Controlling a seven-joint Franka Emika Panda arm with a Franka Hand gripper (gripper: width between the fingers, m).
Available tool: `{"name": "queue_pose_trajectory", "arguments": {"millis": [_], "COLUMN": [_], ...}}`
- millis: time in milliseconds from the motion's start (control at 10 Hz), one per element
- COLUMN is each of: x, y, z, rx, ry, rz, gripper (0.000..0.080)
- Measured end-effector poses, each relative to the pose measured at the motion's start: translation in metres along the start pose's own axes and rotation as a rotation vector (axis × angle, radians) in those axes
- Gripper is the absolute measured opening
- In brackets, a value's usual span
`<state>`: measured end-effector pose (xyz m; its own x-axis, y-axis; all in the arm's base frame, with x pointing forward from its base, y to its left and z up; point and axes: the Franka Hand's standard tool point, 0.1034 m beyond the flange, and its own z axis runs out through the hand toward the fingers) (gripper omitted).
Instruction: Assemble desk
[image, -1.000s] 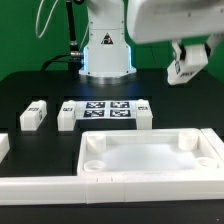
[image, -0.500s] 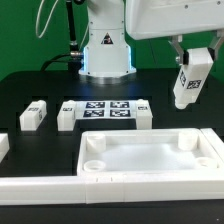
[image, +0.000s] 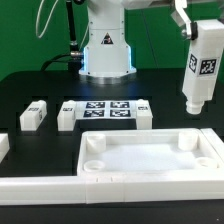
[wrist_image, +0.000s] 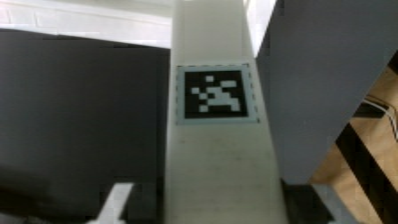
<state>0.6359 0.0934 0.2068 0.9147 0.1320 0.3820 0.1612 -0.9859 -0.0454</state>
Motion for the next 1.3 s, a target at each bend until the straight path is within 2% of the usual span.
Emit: {"name": "queue_pose_trajectory", "arguments": {"millis": [100, 300, 400, 700, 900, 1300], "x": [0.006, 0.002, 0.002, 0.001, -0.007, -0.015], "y": [0.001, 0.000, -0.005, -0.001, -0.001, -0.009], "z": [-0.002, 0.003, 0.010, 0.034, 0.052, 0.064], "rx": [-0.007, -0.010, -0.017, -0.020, -0.017, -0.007], "ry": [0.097, 0.101, 0.120, 0.118, 0.119, 0.100], "rz": [-0.001, -0.007, -0.041, -0.042, -0.036, -0.034], "gripper": [0.0288, 0.0288, 0.0288, 0.0288, 0.0288, 0.0288]}}
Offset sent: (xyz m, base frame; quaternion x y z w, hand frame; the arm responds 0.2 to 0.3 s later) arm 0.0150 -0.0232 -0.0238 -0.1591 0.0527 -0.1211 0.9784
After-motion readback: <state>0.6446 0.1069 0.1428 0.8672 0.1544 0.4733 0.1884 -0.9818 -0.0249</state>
